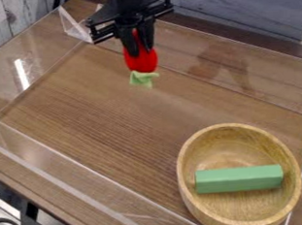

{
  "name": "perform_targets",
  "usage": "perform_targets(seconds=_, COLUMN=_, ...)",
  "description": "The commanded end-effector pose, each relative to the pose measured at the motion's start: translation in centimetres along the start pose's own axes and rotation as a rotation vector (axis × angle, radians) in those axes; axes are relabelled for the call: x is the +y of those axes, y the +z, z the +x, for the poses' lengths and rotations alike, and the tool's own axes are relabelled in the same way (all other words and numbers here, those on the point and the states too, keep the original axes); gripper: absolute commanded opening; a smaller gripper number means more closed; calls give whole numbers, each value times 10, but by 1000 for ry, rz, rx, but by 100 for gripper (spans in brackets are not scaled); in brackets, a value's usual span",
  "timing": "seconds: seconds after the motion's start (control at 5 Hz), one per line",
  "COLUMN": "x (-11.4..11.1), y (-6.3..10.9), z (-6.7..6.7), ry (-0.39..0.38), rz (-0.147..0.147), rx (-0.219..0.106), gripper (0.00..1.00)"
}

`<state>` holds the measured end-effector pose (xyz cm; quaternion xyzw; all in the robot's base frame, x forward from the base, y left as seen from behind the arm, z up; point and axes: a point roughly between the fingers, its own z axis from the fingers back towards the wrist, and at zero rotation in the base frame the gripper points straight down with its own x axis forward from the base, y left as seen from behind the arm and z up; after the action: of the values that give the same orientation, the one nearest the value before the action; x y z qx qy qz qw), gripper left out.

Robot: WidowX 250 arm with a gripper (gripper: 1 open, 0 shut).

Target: Move the red object to the left side of the table

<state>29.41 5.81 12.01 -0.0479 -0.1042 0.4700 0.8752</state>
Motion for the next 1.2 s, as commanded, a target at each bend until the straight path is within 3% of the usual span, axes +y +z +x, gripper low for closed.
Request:
perform_targets(seconds=0.0, x=-5, y=12, z=11, ry=30, rz=-28, rx=-52, gripper=0)
perform_targets(seconds=0.4, x=8, y=-5, z=12, ry=11, rz=-18, rx=-51, gripper=0)
perform_targets(seconds=0.8, x=-11, y=-18, z=10, ry=107, rz=3, rx=-67, gripper=0)
perform_targets(seconds=1.0, x=-4, y=-15, z=23, ry=226, rz=16, rx=-82, gripper=0)
